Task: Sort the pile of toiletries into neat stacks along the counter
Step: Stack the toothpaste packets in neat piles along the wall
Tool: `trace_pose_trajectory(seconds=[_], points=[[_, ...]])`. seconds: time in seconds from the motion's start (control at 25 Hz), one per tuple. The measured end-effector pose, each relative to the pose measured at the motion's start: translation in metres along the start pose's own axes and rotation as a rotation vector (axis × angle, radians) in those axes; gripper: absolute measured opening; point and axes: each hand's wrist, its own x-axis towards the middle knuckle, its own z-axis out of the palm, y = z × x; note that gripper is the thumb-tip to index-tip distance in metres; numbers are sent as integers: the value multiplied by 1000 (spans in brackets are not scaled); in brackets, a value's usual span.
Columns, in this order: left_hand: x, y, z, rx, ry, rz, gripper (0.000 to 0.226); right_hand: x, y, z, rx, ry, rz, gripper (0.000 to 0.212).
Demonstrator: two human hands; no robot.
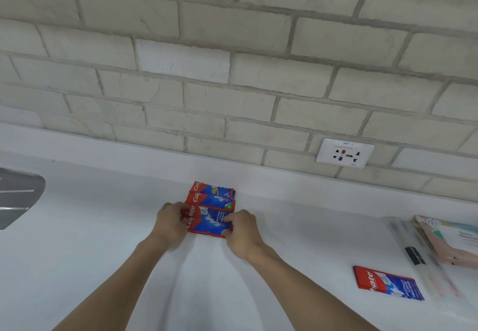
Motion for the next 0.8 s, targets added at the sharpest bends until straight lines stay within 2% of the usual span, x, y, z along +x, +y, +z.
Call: trace_pose_trajectory(seconds=[0.2, 0.32, 0.48, 0.8], points=[[-2, -1, 0, -91, 30, -64, 33, -9, 2, 1, 63, 27, 9, 35], [-8, 2, 2, -55, 103, -68, 40, -19, 7, -5, 123, 53, 6, 27], [-20, 25, 2, -142, 220, 40, 29, -33, 19, -23, 211, 98, 0, 21], [-70, 103, 41, -190, 159, 225, 23, -80, 70, -81, 334, 189, 90, 21]])
